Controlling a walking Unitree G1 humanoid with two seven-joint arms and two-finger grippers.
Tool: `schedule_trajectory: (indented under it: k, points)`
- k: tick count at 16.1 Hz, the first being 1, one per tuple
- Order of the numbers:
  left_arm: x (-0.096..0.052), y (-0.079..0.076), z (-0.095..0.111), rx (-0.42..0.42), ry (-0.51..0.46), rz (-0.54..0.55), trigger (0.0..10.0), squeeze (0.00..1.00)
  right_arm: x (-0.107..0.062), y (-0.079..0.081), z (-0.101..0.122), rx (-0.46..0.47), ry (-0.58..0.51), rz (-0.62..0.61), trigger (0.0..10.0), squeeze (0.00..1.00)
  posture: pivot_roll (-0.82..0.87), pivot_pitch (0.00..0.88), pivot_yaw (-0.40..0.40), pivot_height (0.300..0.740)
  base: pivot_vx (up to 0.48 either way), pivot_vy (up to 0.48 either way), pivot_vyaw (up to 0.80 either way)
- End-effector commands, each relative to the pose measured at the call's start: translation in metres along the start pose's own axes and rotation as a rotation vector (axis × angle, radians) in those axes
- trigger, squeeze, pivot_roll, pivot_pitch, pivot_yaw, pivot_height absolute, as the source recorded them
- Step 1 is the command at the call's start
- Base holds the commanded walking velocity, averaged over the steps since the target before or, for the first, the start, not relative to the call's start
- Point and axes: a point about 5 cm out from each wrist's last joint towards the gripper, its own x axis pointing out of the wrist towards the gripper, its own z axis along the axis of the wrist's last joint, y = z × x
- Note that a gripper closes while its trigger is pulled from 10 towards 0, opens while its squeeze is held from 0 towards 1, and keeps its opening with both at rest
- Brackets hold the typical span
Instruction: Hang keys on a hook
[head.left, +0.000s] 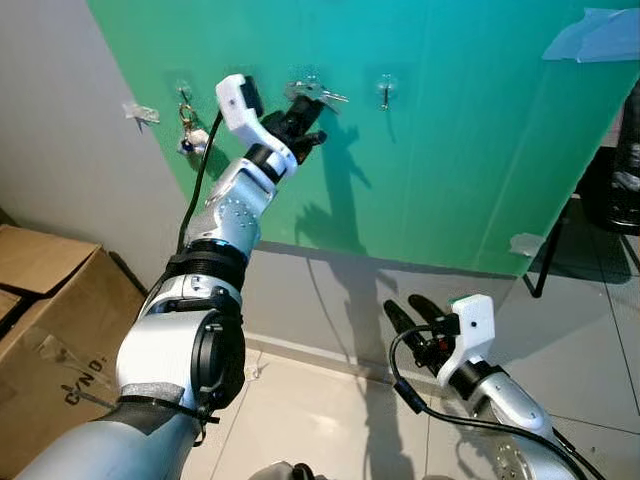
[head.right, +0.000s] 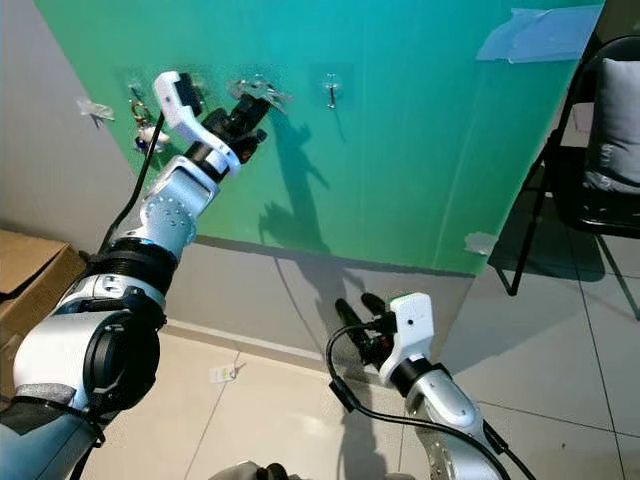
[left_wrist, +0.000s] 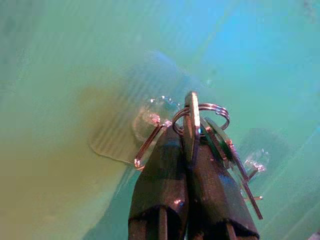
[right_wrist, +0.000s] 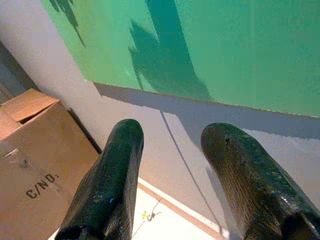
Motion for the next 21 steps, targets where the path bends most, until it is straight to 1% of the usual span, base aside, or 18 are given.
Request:
schedule_trajectory:
  k: [1,3,5,6,7,9,10,11,13,14,15,17,19,20,21]
  points:
    - [-0.002,0.005,0.005,-0.021,-0.017,0.026,0.0,0.00,0.000,0.005,0.003,0.005,-0.011,0.025,10.0,0.00,-0.26,0.026,0.141,0.740,0.000,0.000,0.00]
    - [-0.005,0.006,-0.007,-0.098,0.004,0.026,0.0,0.00,0.000,0.007,0.004,0.006,-0.005,0.032,10.0,0.00,-0.26,0.028,0.140,0.740,0.000,0.000,0.00]
    - [-0.010,0.011,-0.017,-0.152,0.017,0.055,0.0,0.00,0.000,0.008,0.005,0.007,-0.004,0.038,10.0,0.00,-0.26,0.029,0.139,0.740,0.000,0.000,0.00]
    - [-0.010,0.012,-0.018,-0.168,0.017,0.061,0.0,0.00,0.000,0.008,0.005,0.008,-0.004,0.040,10.0,0.00,-0.26,0.029,0.138,0.740,0.000,0.000,0.00]
    - [-0.013,0.016,-0.022,-0.201,0.028,0.086,0.0,0.00,0.000,0.009,0.006,0.007,-0.003,0.045,10.0,0.00,-0.26,0.029,0.138,0.740,0.000,0.000,0.00]
    - [-0.016,0.018,-0.030,-0.235,0.050,0.107,0.0,0.00,-0.001,0.008,0.007,0.006,-0.002,0.048,10.0,0.00,-0.27,0.029,0.138,0.740,0.000,0.000,0.00]
    - [-0.017,0.019,-0.033,-0.260,0.051,0.119,0.0,0.00,-0.002,0.008,0.007,0.006,-0.001,0.049,10.0,0.00,-0.27,0.029,0.138,0.740,0.000,0.000,0.00]
    - [-0.017,0.020,-0.034,-0.268,0.056,0.124,0.0,0.00,-0.002,0.008,0.007,0.006,0.000,0.050,10.0,0.00,-0.27,0.030,0.140,0.740,0.000,0.000,0.00]
    - [-0.019,0.021,-0.040,-0.347,0.073,0.142,0.0,0.00,-0.002,0.008,0.006,0.009,0.004,0.054,10.0,0.00,-0.27,0.031,0.141,0.740,0.000,0.000,0.00]
    - [-0.019,0.021,-0.041,-0.364,0.072,0.148,0.0,0.00,-0.002,0.008,0.006,0.010,0.005,0.055,10.0,0.00,-0.27,0.032,0.141,0.740,0.000,0.000,0.00]
    - [-0.020,0.022,-0.041,-0.421,0.062,0.166,0.0,0.00,-0.002,0.007,0.004,0.012,0.010,0.057,10.0,0.00,-0.27,0.032,0.141,0.740,0.000,0.000,0.00]
    - [-0.018,0.021,-0.041,-0.455,0.055,0.171,0.0,0.00,-0.003,0.006,0.001,0.016,0.016,0.057,10.0,0.00,-0.27,0.033,0.144,0.740,0.000,0.000,0.00]
    - [-0.012,0.012,-0.040,-0.403,0.071,0.116,0.0,0.00,-0.003,0.006,-0.002,0.018,0.021,0.056,10.0,0.00,-0.27,0.034,0.144,0.740,0.000,0.000,0.00]
    - [-0.007,0.006,-0.036,-0.259,0.080,0.077,0.0,0.00,-0.003,0.006,-0.002,0.018,0.023,0.058,10.0,0.00,-0.27,0.034,0.144,0.740,0.000,0.000,0.00]
    - [-0.006,0.004,-0.036,-0.211,0.087,0.066,0.0,0.00,-0.003,0.006,-0.002,0.018,0.023,0.058,10.0,0.00,-0.27,0.034,0.144,0.740,0.000,0.000,0.00]
